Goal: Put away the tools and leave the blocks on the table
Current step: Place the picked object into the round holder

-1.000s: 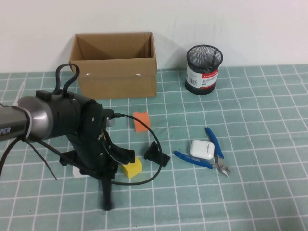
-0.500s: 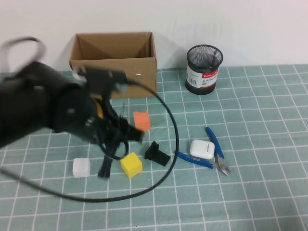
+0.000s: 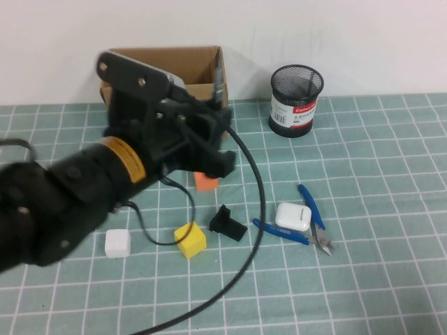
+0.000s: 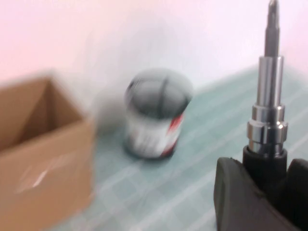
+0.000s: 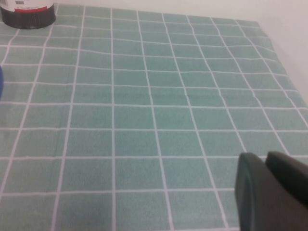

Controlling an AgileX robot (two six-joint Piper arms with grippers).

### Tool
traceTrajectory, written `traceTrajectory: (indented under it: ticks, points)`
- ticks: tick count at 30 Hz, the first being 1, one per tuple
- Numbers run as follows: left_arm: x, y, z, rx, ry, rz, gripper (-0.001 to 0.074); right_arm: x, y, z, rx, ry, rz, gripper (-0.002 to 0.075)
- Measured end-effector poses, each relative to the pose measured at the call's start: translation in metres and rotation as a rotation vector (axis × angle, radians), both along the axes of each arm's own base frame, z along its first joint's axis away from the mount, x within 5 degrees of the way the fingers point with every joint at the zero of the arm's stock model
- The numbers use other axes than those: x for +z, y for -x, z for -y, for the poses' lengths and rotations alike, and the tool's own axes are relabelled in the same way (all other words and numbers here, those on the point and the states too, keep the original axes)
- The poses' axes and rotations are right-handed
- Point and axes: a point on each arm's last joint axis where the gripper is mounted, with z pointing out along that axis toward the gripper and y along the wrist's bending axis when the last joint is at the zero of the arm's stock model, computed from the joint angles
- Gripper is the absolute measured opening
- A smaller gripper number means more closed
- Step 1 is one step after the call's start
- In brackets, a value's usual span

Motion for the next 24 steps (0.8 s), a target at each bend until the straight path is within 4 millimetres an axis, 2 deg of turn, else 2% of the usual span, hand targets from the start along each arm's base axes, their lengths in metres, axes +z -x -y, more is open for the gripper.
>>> traceTrajectory:
  ticks: [3, 6, 12, 17, 20, 24]
  points:
    - [-0.006, -0.008, 0.012, -0.047, 0.084, 0.082, 0.0172, 0.000, 0.000, 0.000, 0.000, 0.000, 0.000, -0.0007]
    - [-0.010, -0.028, 0.030, -0.077, 0.144, 0.142, 0.0172, 0.000, 0.000, 0.000, 0.000, 0.000, 0.000, -0.0007]
    - [-0.014, -0.086, 0.079, -0.114, 0.206, 0.229, 0.0172, 0.000, 0.000, 0.000, 0.000, 0.000, 0.000, -0.0007]
    - [-0.034, -0.135, 0.114, -0.102, 0.199, 0.232, 0.0172, 0.000, 0.000, 0.000, 0.000, 0.000, 0.000, -0.0007]
    - [-0.038, -0.156, 0.128, -0.083, 0.178, 0.228, 0.0172, 0.000, 0.000, 0.000, 0.000, 0.000, 0.000, -0.0008]
    - [-0.045, -0.172, 0.138, -0.065, 0.154, 0.226, 0.0172, 0.000, 0.000, 0.000, 0.000, 0.000, 0.000, -0.0008]
